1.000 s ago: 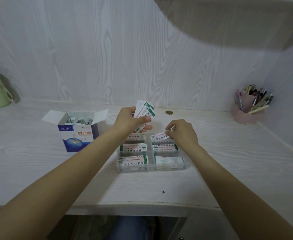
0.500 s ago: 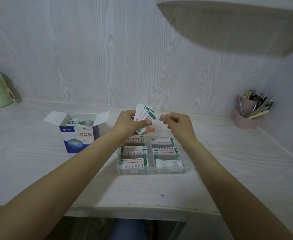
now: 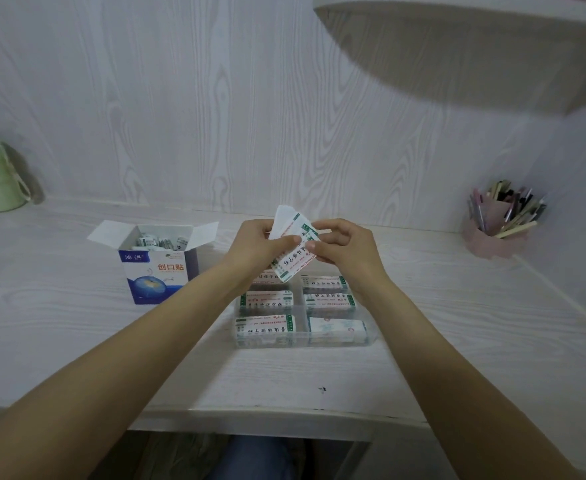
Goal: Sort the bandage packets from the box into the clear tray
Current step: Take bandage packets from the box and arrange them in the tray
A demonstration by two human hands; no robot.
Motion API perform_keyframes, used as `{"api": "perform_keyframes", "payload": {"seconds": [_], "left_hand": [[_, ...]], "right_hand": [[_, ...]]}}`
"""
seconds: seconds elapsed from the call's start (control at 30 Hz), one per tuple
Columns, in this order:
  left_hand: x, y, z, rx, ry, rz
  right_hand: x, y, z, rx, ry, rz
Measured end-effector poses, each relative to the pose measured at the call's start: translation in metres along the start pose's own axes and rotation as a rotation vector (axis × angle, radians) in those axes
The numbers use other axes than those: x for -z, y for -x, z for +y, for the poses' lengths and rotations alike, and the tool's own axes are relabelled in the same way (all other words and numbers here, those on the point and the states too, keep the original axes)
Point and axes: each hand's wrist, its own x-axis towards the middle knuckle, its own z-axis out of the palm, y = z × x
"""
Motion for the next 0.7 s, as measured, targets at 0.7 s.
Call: {"api": "perform_keyframes", "payload": {"seconds": [0.7], "left_hand": [[-0.004,-0.005,0.000,0.056,0.068,0.028]], "right_hand": [[0.021,-0.008,0.012,-0.065,0.009,0.093]]}}
